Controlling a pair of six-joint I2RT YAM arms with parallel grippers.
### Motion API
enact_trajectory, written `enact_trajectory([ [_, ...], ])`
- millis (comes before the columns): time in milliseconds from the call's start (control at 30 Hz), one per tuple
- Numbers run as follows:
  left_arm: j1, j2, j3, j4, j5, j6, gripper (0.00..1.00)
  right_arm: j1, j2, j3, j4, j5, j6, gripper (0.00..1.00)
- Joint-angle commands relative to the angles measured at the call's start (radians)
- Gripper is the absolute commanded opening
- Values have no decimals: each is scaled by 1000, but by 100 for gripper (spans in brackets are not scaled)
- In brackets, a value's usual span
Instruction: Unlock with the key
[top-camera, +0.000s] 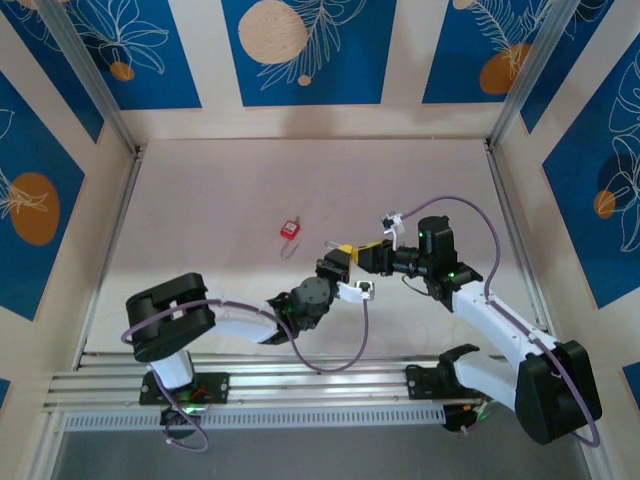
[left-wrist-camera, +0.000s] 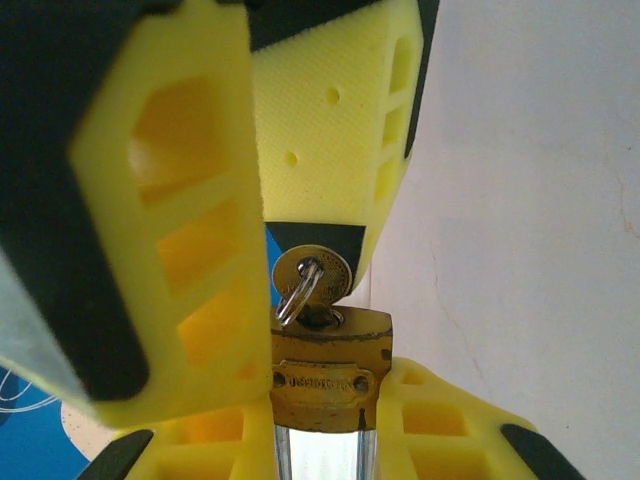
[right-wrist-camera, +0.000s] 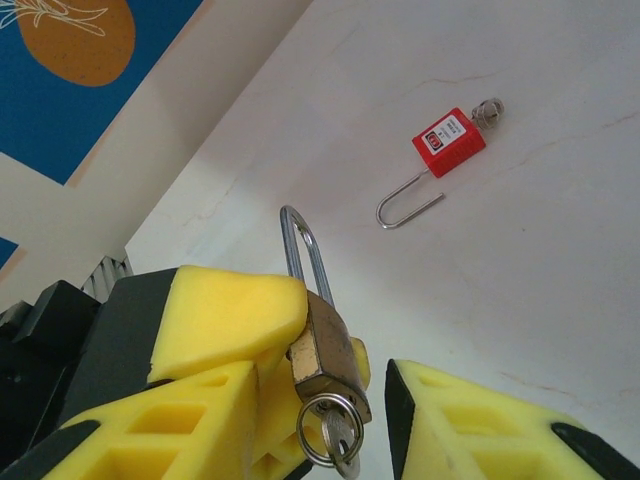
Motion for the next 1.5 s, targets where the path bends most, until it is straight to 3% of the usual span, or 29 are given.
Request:
enact_trajectory([
  [0,-8,-51,13,-5,14,-39,13,9,7,9,11,-31,-15,38],
  [133,-8,-62,12,-18,20,-53,13,14,22,13,23,-50,-14,33],
  [467,-10,-65,17,-61,44,-85,13,44,51,26,68,-51,-10,31],
  [700,-14,-76,21,-96,57,-113,13,59,43,16,90,-38,-7,17],
  [967,-14,-72,20,-103,65,-127,16,76,22,-2,82,-22,-8,11],
  [1067,-13,-69,21,-93,63,-119,20,79,16,-3,73,-9,-8,10],
  [1300,-13,-73,12,-73,48,-111,49,81,-5,-17,50,25,-9,9],
  [1467,-13,-91,1,-75,43,-109,63,80,-18,-18,41,58,1,9],
])
